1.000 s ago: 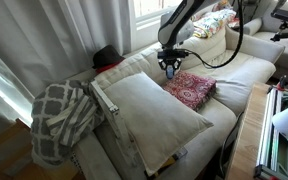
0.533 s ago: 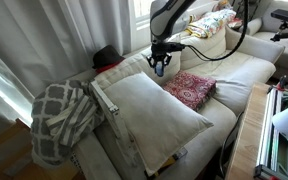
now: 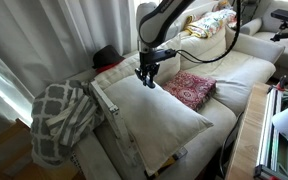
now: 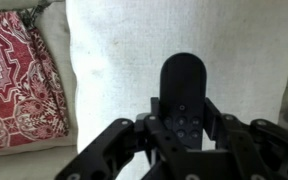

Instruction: Place the pillow flat on the seat of the wooden chair then put the remote control on it

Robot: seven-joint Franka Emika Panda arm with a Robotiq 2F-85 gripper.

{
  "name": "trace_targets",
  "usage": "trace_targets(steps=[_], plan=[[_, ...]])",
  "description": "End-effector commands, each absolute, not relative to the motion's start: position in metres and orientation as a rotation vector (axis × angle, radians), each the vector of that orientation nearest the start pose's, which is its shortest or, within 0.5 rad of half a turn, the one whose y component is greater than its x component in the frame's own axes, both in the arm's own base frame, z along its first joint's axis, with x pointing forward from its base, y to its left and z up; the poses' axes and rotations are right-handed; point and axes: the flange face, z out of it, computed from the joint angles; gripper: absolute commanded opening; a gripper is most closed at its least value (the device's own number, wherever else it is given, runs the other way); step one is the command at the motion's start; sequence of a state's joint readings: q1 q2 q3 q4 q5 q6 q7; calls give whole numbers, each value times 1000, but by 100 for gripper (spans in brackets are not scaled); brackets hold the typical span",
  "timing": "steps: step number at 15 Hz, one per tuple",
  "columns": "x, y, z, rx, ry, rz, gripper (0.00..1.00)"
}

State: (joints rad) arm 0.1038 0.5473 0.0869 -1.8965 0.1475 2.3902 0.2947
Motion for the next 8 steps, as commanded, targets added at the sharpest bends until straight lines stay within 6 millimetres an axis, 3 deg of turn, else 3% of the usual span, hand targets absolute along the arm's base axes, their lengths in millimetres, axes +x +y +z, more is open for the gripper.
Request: trace_targets(steps=[1,8], plan=[[609,143,201,-2979,46,200,17],[613,144,200,-2952,254,326,17]])
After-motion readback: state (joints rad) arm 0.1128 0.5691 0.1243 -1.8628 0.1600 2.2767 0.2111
